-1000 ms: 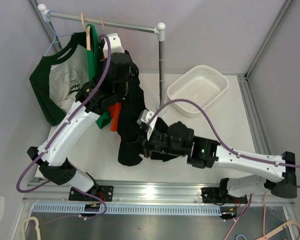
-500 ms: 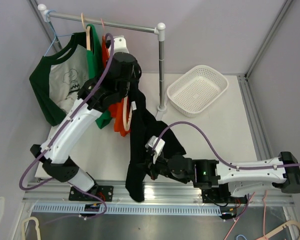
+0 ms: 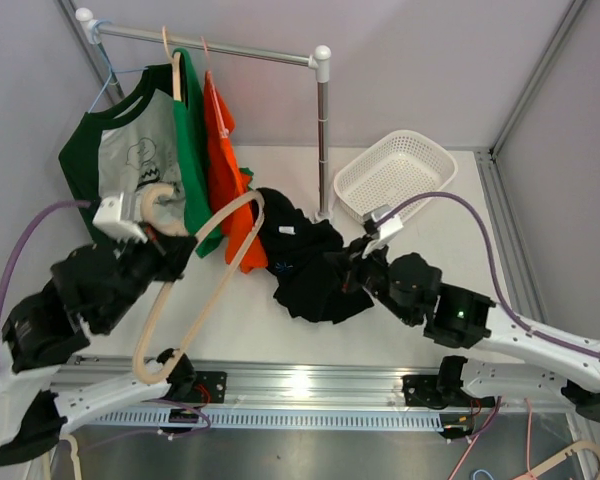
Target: Remove the t-shirt from the hanger
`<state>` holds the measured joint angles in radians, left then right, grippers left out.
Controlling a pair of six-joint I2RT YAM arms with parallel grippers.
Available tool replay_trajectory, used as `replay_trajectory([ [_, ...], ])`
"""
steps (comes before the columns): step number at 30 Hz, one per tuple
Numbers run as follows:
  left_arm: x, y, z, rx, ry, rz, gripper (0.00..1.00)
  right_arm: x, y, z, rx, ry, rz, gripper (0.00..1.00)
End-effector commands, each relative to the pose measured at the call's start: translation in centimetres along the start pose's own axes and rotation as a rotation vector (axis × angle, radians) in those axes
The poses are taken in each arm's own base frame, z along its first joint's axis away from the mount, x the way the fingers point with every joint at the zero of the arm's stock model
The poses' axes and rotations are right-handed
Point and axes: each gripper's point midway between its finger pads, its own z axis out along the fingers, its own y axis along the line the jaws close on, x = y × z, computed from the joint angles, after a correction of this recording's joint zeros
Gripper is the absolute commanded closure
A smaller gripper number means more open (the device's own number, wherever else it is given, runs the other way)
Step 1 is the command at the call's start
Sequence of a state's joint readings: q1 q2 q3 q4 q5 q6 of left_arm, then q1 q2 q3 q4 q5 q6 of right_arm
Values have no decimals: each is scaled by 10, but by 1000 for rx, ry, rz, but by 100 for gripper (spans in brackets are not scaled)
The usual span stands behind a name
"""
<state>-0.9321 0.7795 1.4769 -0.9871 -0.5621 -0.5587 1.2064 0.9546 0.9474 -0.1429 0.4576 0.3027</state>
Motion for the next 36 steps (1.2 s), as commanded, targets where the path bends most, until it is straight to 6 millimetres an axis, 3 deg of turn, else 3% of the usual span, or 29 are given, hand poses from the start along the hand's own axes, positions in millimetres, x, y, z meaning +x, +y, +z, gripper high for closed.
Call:
replay_trajectory([
  [1,24,12,-11,57,-12,-61,99,-70,-23,-29,118,-171,47,100],
  [3,37,22,-14,70,-20,-57,99,-98,-32,-40,165,-243,46,100],
  [4,34,17,-15,103,-40,-61,99,-112,-38,-44,198,-280,35,100],
  [8,54,4,2,155,0,32,99,-182,-52,-62,319,-486,13,100],
  [10,61,-6,11,189,14,66,99,-209,-52,-60,355,-559,-34,100],
  [11,59,-9,12,205,8,68,99,-224,-60,-63,404,-581,-103,100],
  [13,54,-22,13,264,-17,89,99,-266,-54,-59,398,-655,-143,100],
  [14,56,-28,13,296,-9,110,99,-284,-65,-60,438,-684,-182,100],
  [15,53,-31,13,309,-17,115,99,-318,-57,-70,396,-766,-187,100],
  [16,51,-35,13,325,-26,117,99,-326,-56,-57,397,-784,-220,100],
  [17,47,-36,12,329,-38,121,99,-341,-67,-59,433,-832,-247,100],
  [18,44,-37,12,331,-47,121,99,-365,-66,-74,429,-938,-224,100],
  [19,41,-38,11,333,-56,120,99,-372,-64,-57,408,-955,-255,100],
  [20,40,-36,13,323,-61,125,99,-381,-68,-54,416,-983,-263,100],
  [21,34,-37,11,319,-73,125,99,-409,-74,-72,435,-1076,-249,100],
  [22,34,-36,13,310,-73,133,99,-419,-76,-71,438,-1103,-250,100],
  [23,28,-36,12,304,-83,140,99,-421,-82,-47,444,-1093,-269,100],
  [25,19,-34,13,270,-102,143,99,-444,-91,-57,441,-1221,-277,100],
  [26,15,-33,14,259,-111,153,99,-442,-99,-41,442,-1256,-286,100],
  [27,9,-32,14,242,-126,158,99,-453,-107,-59,452,-1388,-288,100],
  [31,-12,-30,21,179,-178,176,99,-476,-138,-35,489,-1441,-292,100],
  [35,-19,-35,33,155,-185,187,99,-504,-148,-28,416,-1566,-316,100],
  [36,-19,-36,36,155,-183,184,99,-510,-136,-41,326,-1647,-349,100],
])
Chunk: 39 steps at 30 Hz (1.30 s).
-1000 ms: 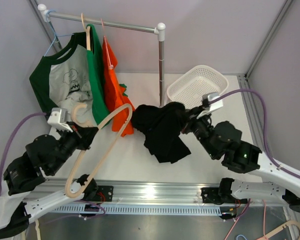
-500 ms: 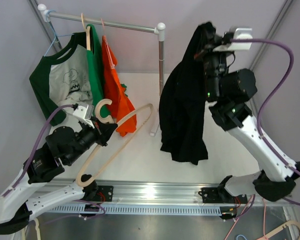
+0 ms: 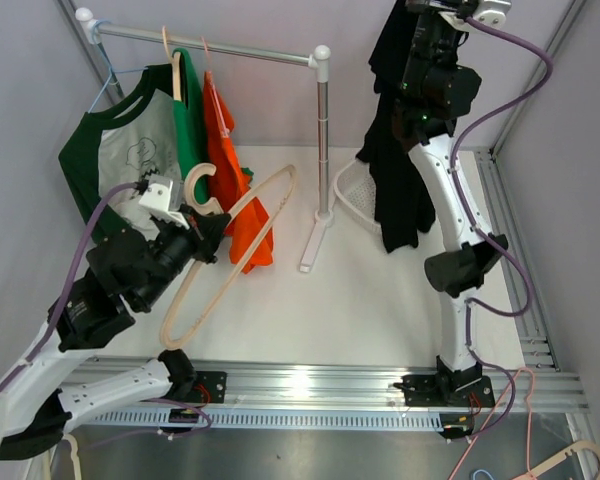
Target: Remove the t-shirt from the hanger
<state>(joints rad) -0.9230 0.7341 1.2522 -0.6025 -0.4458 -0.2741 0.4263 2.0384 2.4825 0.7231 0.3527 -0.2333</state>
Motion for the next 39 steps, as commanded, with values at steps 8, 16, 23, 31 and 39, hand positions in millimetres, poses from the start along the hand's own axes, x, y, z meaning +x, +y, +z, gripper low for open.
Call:
replay_trajectory([
  [8,2,14,48,-60,4,-90,99,-50,-46,24,-44,-217,299,100],
  [16,-4,20,73,-91,24,-124,99,113,-92,-64,134,229,192,100],
  [23,-52,27,89,-140,-48,-108,99,230,-170,-250,456,939,-22,100],
  [31,-90,24,113,-138,-90,-45,99,244,-204,-353,465,1547,-369,1],
  [39,-117,24,141,-142,-127,0,99,160,-160,-292,300,1300,-121,1],
])
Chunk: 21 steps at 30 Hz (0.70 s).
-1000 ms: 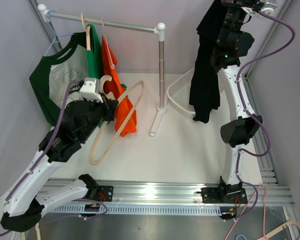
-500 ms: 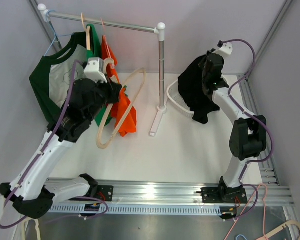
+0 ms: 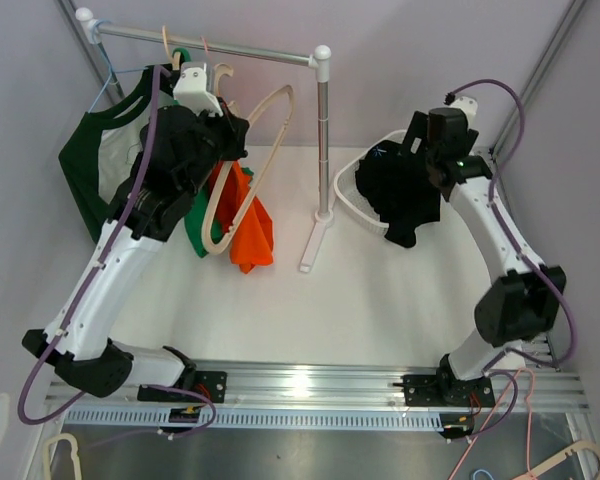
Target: Remove the t-shirt from the hanger
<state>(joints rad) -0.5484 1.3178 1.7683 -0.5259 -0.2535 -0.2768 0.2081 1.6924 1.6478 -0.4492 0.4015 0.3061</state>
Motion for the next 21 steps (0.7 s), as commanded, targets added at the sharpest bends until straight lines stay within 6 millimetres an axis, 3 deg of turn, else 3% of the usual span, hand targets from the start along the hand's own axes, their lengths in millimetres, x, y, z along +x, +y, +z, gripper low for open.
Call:
replay_trajectory([
  [1,-29,-6,3,32,-86,37,99,-56,10,-65,-162,-158,83,1],
  [2,-30,-6,6,31,-90,46,99,-60,9,-80,-190,-175,94,1],
  [6,-43,-13,16,55,-154,87,99,-60,4,-109,-229,-197,102,1],
  [9,-53,-20,21,85,-195,109,99,-54,-4,-121,-231,-213,104,1],
  [13,-61,-34,34,132,-200,133,99,-48,-12,-129,-225,-225,96,1],
  [17,-54,-51,68,139,-158,156,99,-45,-13,-134,-242,-232,105,1],
  [21,-64,-64,91,91,-184,187,99,-47,-7,-144,-283,-249,116,0],
])
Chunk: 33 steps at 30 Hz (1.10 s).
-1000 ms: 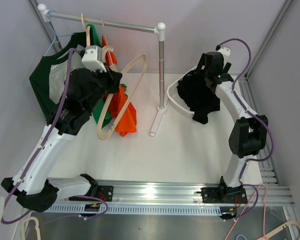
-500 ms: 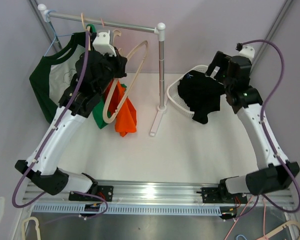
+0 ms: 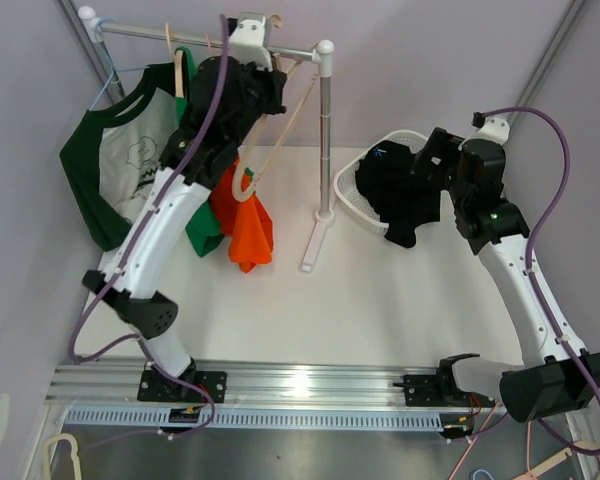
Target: Remove the t-shirt from the hanger
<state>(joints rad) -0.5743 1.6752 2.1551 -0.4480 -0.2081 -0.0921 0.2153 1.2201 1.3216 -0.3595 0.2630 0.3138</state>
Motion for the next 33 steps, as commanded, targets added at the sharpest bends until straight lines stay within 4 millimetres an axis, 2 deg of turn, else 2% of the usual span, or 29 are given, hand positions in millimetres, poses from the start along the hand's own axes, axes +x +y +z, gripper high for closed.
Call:
replay_trajectory([
  [1,-23,-13,16,-11,-58,46,99,-29,15,-20,-75,-93,30,1],
  [2,-18,-14,22,-12,-46,49,99,-30,16,-22,-76,-96,31,1],
  [3,-26,-13,24,-23,-65,42,99,-30,16,-24,-78,-99,30,1],
  [5,-9,-15,35,-25,-34,47,99,-30,16,-27,-83,-103,25,0],
  [10,17,-19,53,-19,10,49,99,-30,14,-34,-91,-110,19,1],
  [14,33,-22,60,-15,46,57,99,-31,15,-40,-105,-115,24,0],
  [21,62,-45,58,68,111,74,99,-27,14,-40,-99,-107,35,1],
  [24,62,-45,55,56,111,81,99,-26,17,-41,-115,-100,33,1],
  [27,58,-57,44,143,117,105,81,-24,15,-40,-103,-95,32,1],
  [28,55,-59,36,165,120,107,63,-24,16,-41,-105,-91,30,1],
  [31,41,-62,16,207,97,97,44,-21,17,-40,-111,-84,33,1],
  [33,33,-62,5,221,88,84,39,-19,19,-41,-119,-79,35,1],
])
